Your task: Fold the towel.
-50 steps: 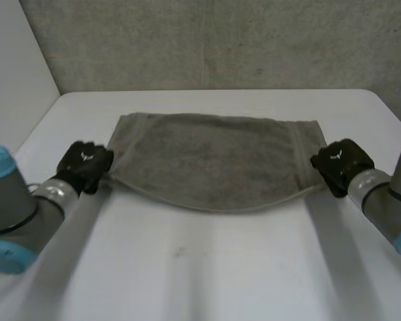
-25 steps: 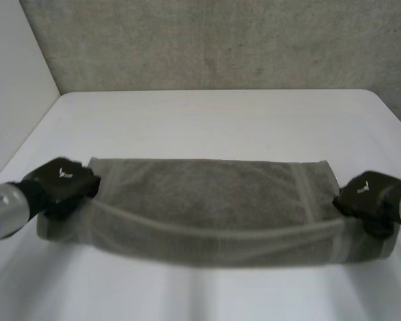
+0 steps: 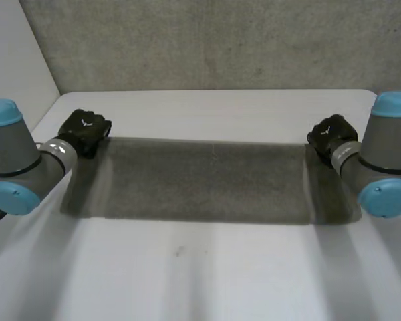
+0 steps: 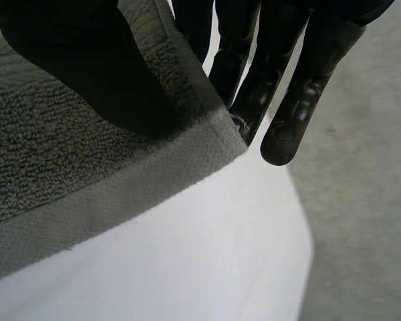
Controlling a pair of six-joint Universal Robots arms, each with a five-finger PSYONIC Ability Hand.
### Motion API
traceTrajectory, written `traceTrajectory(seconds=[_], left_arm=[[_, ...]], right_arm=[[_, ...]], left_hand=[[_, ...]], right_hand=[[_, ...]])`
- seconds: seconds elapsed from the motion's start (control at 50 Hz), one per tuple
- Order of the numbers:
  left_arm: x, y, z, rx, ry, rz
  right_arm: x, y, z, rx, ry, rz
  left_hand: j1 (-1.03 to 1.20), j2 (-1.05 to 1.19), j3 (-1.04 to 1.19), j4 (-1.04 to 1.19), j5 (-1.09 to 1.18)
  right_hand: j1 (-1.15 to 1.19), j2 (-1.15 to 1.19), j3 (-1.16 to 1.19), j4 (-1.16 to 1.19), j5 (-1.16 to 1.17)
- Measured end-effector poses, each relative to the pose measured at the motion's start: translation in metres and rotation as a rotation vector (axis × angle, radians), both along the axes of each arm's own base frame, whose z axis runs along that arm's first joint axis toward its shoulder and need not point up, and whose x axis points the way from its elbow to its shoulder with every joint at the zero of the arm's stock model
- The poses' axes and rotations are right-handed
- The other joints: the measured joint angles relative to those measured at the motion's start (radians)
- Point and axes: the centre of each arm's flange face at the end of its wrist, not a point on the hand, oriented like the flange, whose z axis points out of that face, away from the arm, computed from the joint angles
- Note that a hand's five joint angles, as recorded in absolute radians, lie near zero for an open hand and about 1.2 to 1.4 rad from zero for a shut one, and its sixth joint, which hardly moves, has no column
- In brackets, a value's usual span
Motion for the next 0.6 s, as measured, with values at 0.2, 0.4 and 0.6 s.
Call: traceTrajectory(seconds=[0.2, 0.4, 0.6], left_arm=[[-0.011, -0.009, -0.023, -0.003, 0.015, -0.010], [-0.021, 0.007, -0.009, -0.033, 0.014, -0.041], [-0.016, 0.035, 0.017, -0.037, 0.025, -0.040]], right_arm=[[0.014, -0.020, -0.010, -0.174, -0.016, -0.011], [0.010, -0.008, 0.015, -0.184, -0.117, -0.037], [-0.006, 0.044, 0.034, 0.026, -0.272, -0.076]], left_hand=[[-0.752, -0.759, -0.734, -0.743, -0.744], [-1.013, -1.043, -1.042, -1.041, -1.011], [-1.019, -1.051, -1.049, -1.048, -1.015]], right_hand=[[-0.696, -0.815, -0.817, -0.819, -0.787], [-0.753, -0.941, -0.975, -0.966, -0.923], [-0.753, -0.941, -0.975, -0.966, -0.924]])
